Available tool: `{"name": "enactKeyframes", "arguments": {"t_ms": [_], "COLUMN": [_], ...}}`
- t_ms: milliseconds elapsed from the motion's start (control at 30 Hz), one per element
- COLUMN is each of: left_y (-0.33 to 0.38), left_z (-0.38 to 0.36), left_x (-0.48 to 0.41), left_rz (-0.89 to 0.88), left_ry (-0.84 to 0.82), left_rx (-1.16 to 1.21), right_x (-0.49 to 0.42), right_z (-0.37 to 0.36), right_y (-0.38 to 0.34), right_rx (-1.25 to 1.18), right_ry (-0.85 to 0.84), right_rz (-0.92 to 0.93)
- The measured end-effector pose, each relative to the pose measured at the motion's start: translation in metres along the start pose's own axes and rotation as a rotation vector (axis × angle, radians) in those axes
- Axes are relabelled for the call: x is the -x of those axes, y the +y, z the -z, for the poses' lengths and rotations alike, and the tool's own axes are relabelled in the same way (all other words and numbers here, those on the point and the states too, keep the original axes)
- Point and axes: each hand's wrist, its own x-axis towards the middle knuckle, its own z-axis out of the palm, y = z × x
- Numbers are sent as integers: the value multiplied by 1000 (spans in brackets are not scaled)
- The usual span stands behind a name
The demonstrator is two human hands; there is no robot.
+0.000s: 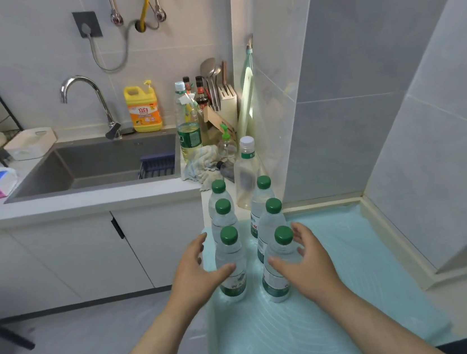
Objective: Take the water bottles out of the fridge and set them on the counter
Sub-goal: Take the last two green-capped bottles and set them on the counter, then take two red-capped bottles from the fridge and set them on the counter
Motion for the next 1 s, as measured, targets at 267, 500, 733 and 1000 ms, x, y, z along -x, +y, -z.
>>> {"name": "enactKeyframes", "arguments": {"t_ms": [267,500,733,1000], "left_y": [103,158,207,224], "left_z": [93,179,245,280], "left_x": [30,113,245,431], "left_rz": [-256,-390,-459,-422], "left_ry": [146,308,601,980], "left_rx": [2,-8,-162,-343], "right_x": [4,50,120,240], "right_z": [15,7,-5,-37], "right_y": [-115,-220,-293,-366], "right_rx": [94,-37,-215,-479], "right_ry": [76,-10,-164,-458], "right_rz": [328,611,888,1112]}}
